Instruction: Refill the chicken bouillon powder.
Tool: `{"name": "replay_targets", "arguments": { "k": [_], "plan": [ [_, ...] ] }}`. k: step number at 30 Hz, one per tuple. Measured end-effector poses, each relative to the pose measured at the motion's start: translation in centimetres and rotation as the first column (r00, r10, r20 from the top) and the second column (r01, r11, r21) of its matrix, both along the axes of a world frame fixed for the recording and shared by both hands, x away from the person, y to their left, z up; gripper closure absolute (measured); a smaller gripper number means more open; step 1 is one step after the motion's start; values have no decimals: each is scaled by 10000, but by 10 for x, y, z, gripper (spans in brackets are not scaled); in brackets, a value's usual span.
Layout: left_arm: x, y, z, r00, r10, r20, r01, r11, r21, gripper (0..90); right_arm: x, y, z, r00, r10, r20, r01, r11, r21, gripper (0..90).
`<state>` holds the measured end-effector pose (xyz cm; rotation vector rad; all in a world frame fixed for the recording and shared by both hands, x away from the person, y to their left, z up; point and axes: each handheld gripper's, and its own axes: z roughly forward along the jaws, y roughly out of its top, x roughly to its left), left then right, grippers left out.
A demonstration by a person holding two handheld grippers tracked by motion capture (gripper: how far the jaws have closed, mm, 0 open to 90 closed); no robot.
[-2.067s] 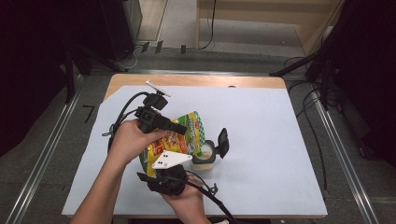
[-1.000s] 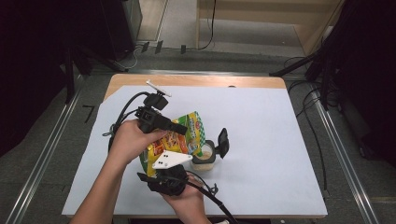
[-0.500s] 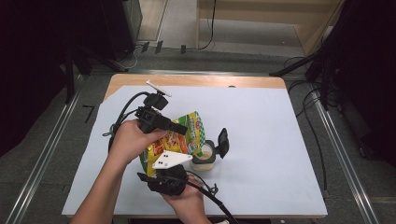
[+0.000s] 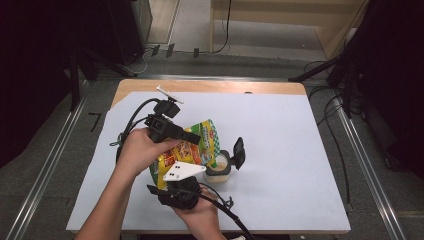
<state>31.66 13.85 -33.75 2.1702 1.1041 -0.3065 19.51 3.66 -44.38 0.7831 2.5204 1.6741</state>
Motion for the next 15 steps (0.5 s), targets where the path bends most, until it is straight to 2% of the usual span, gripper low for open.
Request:
{"name": "replay_targets", "arguments": {
  "k": [15],
  "plan": [
    [-1,3,4,9993,178,337,-174,9998,-124,783,5,3,1,10000,6,64,-6,10000,-26,722]
  ]
}}
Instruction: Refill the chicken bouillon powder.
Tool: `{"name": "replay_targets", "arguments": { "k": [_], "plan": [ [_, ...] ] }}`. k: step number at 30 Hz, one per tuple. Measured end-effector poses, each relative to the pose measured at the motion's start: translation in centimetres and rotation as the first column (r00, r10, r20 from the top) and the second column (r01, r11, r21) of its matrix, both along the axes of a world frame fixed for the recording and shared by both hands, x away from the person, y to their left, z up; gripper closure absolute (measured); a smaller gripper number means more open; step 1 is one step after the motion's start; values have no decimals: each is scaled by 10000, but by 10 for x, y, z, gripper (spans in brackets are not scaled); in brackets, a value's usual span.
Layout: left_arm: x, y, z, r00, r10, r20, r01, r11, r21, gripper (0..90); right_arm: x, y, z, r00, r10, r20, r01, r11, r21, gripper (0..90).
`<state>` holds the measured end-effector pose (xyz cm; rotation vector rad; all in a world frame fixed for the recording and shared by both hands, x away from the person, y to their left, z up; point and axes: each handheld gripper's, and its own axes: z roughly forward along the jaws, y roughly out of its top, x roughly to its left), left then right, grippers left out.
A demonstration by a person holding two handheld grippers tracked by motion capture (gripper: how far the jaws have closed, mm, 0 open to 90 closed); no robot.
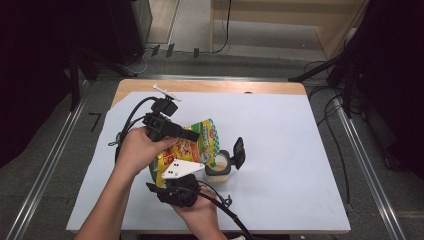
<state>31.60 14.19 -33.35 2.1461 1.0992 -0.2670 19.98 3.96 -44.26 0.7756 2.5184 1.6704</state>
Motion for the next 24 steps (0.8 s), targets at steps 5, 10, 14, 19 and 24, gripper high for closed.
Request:
{"name": "replay_targets", "arguments": {
  "k": [5,10,14,19,24],
  "plan": [
    [-1,-1,1,9999,-51,148,48,9998,184,809,1,1,-1,10000,5,28,-5,10000,-43,722],
    [-1,-1,1,9999,-55,158,52,9998,169,812,1,1,-1,10000,40,16,-40,10000,-29,719],
    [-2,-2,1,9999,-112,132,110,9998,143,814,0,1,-1,10000,68,-8,-68,10000,-6,717],
    [-2,-2,1,9998,-85,154,83,9999,133,814,0,0,-1,10000,60,25,-60,10000,-15,718],
    [-2,-2,1,9998,-67,166,65,9999,151,814,0,-1,-1,10000,57,57,-57,10000,9,717]
  ]
}}
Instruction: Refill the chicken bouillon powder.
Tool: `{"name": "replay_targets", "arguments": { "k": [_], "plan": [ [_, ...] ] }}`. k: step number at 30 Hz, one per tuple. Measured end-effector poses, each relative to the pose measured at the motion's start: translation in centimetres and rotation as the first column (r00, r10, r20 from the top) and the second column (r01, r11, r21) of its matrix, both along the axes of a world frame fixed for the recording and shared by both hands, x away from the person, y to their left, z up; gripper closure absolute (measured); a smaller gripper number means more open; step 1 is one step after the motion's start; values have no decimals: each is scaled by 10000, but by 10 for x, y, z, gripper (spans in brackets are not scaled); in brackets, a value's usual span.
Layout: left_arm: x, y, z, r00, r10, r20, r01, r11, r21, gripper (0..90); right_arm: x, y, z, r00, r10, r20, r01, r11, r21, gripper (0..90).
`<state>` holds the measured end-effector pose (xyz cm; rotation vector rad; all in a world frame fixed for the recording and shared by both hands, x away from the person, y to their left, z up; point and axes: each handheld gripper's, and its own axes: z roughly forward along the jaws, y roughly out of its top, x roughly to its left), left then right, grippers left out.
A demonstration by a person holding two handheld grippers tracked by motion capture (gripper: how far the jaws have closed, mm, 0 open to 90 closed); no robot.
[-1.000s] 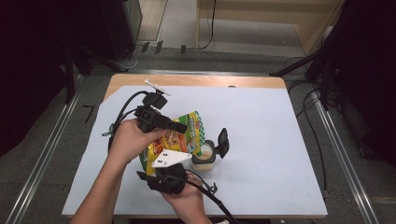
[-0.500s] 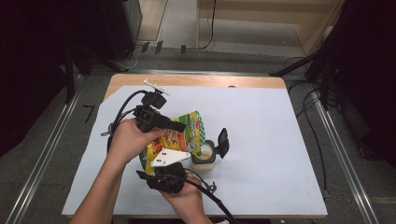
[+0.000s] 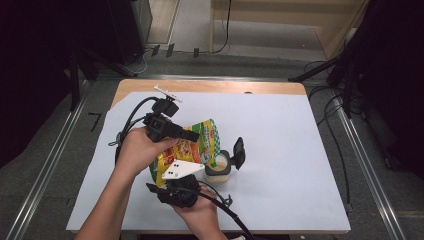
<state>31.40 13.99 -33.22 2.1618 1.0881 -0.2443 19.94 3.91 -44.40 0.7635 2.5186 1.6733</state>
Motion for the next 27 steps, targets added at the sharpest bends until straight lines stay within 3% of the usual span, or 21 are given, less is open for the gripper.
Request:
{"name": "replay_targets", "arguments": {
  "k": [12,27],
  "plan": [
    [-1,2,3,9991,172,387,-167,9998,-144,834,2,-4,-2,9999,-128,-24,128,9999,41,699],
    [0,-2,1,9983,296,492,-287,9994,-194,836,6,-7,-3,9993,-361,-66,361,9993,52,693]
  ]
}}
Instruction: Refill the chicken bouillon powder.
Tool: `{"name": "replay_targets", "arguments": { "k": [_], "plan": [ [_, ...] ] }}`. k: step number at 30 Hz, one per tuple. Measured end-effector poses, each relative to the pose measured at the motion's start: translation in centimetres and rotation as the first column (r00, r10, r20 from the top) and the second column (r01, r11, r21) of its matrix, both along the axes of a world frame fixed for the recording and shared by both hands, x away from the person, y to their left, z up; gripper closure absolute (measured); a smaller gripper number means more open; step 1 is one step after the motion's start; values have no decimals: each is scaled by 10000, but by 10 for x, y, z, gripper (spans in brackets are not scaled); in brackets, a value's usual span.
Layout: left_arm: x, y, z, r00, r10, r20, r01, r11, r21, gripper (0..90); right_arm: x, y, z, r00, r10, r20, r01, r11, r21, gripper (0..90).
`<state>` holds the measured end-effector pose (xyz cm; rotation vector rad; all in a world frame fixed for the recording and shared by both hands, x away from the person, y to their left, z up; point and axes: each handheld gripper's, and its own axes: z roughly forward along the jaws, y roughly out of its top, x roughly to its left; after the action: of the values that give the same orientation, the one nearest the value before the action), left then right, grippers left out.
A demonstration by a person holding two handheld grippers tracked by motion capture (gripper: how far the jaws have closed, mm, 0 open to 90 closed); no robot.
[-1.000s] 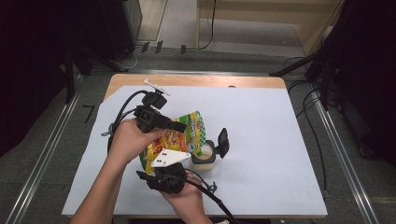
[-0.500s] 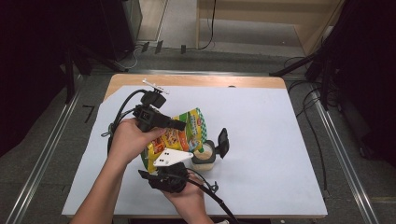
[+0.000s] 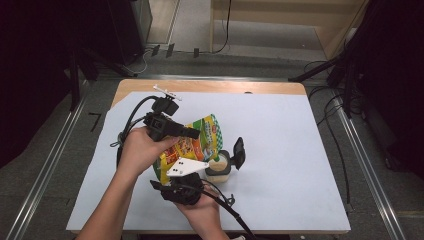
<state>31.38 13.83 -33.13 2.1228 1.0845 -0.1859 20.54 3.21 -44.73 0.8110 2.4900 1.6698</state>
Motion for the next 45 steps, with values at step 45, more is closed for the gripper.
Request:
{"name": "replay_targets", "arguments": {
  "k": [45],
  "plan": [
    [0,-4,-2,9996,-157,-237,158,9999,30,830,1,-2,-1,9990,61,-439,-51,9997,221,687]
  ]
}}
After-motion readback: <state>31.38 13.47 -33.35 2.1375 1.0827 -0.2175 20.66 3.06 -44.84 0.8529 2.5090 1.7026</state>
